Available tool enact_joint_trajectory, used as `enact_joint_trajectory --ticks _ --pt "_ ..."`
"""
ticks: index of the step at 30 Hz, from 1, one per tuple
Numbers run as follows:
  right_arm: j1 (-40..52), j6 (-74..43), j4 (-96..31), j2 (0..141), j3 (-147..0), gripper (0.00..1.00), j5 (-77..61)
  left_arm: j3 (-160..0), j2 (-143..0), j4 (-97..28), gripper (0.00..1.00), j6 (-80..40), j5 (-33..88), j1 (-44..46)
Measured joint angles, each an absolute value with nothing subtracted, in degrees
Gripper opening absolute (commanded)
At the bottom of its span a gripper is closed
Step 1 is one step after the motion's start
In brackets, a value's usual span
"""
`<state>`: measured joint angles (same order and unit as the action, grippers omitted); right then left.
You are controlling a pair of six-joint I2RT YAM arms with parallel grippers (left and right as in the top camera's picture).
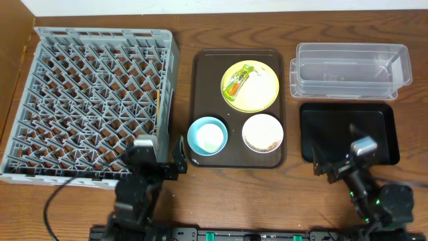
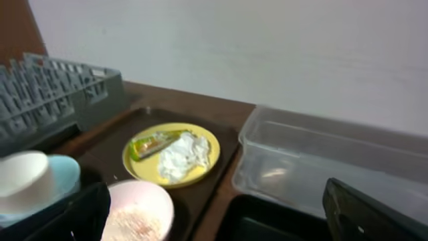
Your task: Sort waste into correct bins and load items into the dishwasher
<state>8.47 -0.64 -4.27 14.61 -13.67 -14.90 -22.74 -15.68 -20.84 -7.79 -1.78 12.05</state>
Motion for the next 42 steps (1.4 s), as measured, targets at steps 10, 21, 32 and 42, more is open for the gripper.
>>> enact_joint_trajectory --ticks 10,21,32,42 --pt "8.9 -5.0 -31.0 55.9 -53.5 0.99 -26.0 -58.8 -47.3 -49.5 0.95 -8.4 4.2 12.1" --pt "11.7 -11.2 -36.9 84.3 -74.0 0.99 -39.2 -67.1 -60.7 -56.2 0.95 -8.8 25.6 12.1" --pt "32.8 -11.6 -43.9 94.6 -74.1 0.87 -27.9 -68.1 -57.6 -62.8 0.95 -19.0 10.6 7.4" --pt "31.5 -16.3 -47.9 95.0 -74.1 0.7 -12.3 -68.6 -54.7 -68.8 0.95 -22.5 5.1 2.7"
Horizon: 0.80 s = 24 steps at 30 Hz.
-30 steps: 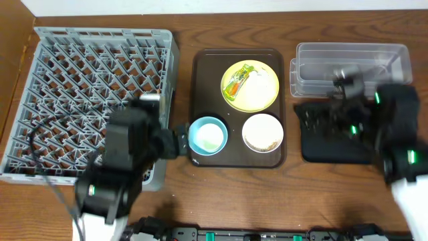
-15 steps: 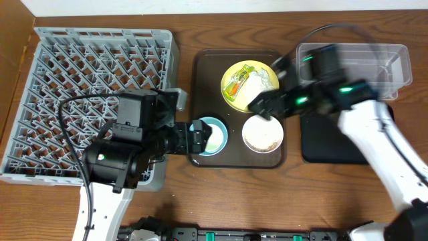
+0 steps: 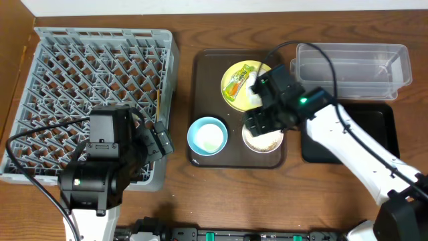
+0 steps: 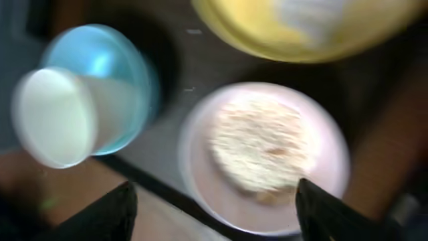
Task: Sort waste into correct bins and load items into the dishwasher
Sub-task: 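Move the right gripper over the yellow plate and grasp the tissue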
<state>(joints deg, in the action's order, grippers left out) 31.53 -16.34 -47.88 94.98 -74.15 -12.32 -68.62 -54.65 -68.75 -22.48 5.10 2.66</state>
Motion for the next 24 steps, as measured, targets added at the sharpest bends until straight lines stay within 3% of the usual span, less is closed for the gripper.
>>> enact_joint_trajectory --ticks 4,8,13,16,24 --pt "28.7 -15.7 -48.8 96.3 -74.2 0.66 -13.5 -68.6 -54.6 -69.1 0.95 -22.5 4.9 2.7" --pt "29.1 -15.3 -43.8 98.1 -74.1 0.72 -13.8 -68.6 -54.6 -69.1 0.95 -22.5 4.6 2.7" --pt "29.1 -13.3 -40.8 101.1 -76.7 0.72 -12.7 -68.6 -54.6 -69.1 0.95 -22.5 4.6 2.7" --pt "28.9 -12.6 -43.8 107.0 -83.5 0.65 -11.8 -68.6 -54.6 -69.0 0.95 -22.5 5.0 2.7" --pt "28.0 -12.5 -39.8 121.1 -93.1 0.62 -6.0 -68.6 -54.6 -68.8 0.95 -22.5 5.7 2.7"
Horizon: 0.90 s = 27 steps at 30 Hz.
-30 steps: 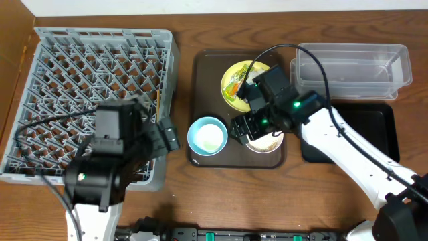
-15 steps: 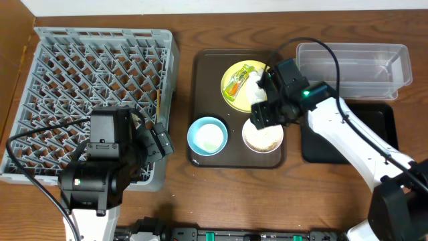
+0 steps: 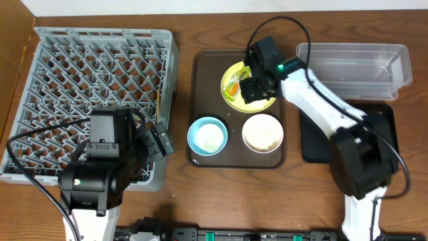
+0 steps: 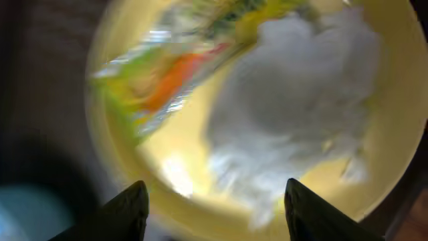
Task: Sort waste into correct bins and load items into the dishwasher
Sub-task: 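Move the right gripper over the yellow plate and grasp the tissue, then carry the white tissue with the right gripper into the clear bin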
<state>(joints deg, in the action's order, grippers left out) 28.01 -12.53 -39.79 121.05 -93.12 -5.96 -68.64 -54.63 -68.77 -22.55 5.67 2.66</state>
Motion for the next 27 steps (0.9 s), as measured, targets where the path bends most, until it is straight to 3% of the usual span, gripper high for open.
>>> enact_joint_trajectory --ticks 4,8,18,27 --pt "27.0 -12.4 -36.6 125.6 -93.1 0.53 -2.9 -68.6 -54.7 -68.8 0.95 -22.5 5.7 2.7" --pt "26.0 -12.5 -34.5 127.2 -93.8 0.01 -1.8 -68.6 -54.6 -68.2 0.95 -22.5 5.8 2.7" --pt "23.1 -13.0 -38.1 126.5 -94.7 0.01 -5.8 -68.6 -54.7 -68.1 0.95 -22.5 5.8 2.7" --pt "12.8 -16.7 -39.7 111.5 -96.9 0.01 -8.0 -68.6 -54.6 -68.1 0.95 -22.5 5.8 2.7"
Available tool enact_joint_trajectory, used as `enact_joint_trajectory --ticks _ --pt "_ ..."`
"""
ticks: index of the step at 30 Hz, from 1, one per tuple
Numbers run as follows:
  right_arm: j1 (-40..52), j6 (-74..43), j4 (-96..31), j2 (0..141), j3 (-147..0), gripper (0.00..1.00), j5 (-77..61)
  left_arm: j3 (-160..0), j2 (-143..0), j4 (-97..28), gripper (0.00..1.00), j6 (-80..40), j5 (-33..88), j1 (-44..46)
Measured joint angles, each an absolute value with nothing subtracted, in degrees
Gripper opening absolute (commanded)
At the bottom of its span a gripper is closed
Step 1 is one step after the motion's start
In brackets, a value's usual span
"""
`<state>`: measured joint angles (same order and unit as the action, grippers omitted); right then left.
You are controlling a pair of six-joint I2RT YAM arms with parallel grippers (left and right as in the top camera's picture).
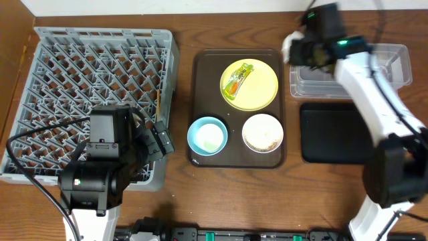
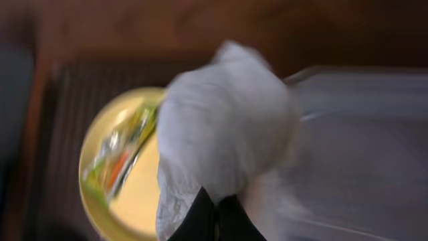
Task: Sort waste into correct bins and load items into the dishwasher
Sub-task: 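Carry the white tissue with the right gripper into the clear bin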
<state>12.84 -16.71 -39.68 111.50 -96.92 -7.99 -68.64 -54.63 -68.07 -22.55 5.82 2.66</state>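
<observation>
My right gripper is shut on a crumpled white napkin, held in the air at the left end of the clear plastic bin. In the right wrist view the napkin bulges above the closed fingertips, between the yellow plate and the bin. On the yellow plate lies a green and orange wrapper. My left gripper hangs open at the right side of the grey dish rack, holding nothing.
A brown tray carries the yellow plate, a blue bowl with a white cup in it, and a pale bowl of food scraps. A black tray lies in front of the clear bin.
My right gripper was open over the napkin on the yellow plate. Now it is shut on the napkin and holds it up by the clear bin. The plate keeps only the wrapper.
Both arms rested low at the table's front edge with open grippers. Then the left arm stood raised by the rack and the right hovered over the food bowl. The right then hung over the yellow plate, and now holds the napkin by the clear bin.
</observation>
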Motion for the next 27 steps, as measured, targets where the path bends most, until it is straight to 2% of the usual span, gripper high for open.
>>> enact_joint_trajectory --ticks 3,5,7,12,15,23,25,27 --pt "9.3 -19.0 -40.6 109.7 -97.8 0.04 -3.8 -68.6 -54.6 -68.1 0.95 -22.5 5.8 2.7" --pt "7.6 -19.8 -41.0 110.7 -97.8 0.41 -1.6 -68.6 -54.7 -68.1 0.95 -22.5 5.8 2.7" --pt "7.0 -19.3 -41.0 112.4 -97.8 0.68 -1.5 -68.6 -54.6 -68.1 0.95 -22.5 5.8 2.7" --pt "8.0 -15.9 -41.3 114.3 -97.6 0.73 -3.4 -68.6 -54.7 -68.1 0.96 -22.5 5.8 2.7" --pt "10.2 -14.6 -40.6 113.1 -97.7 0.71 -6.0 -68.6 -54.7 -68.1 0.95 -22.5 5.8 2.7" --pt "24.1 -14.1 -34.6 113.2 -98.0 0.69 -5.3 -68.6 -54.7 -68.1 0.95 -22.5 5.8 2.7" --pt "27.5 -15.7 -32.4 115.2 -98.5 0.75 -1.7 -68.6 -54.6 -68.1 0.95 -22.5 5.8 2.7" --pt "30.3 -18.0 -29.0 118.9 -98.6 0.75 2.6 -68.7 -54.7 -68.3 0.95 -22.5 5.8 2.7"
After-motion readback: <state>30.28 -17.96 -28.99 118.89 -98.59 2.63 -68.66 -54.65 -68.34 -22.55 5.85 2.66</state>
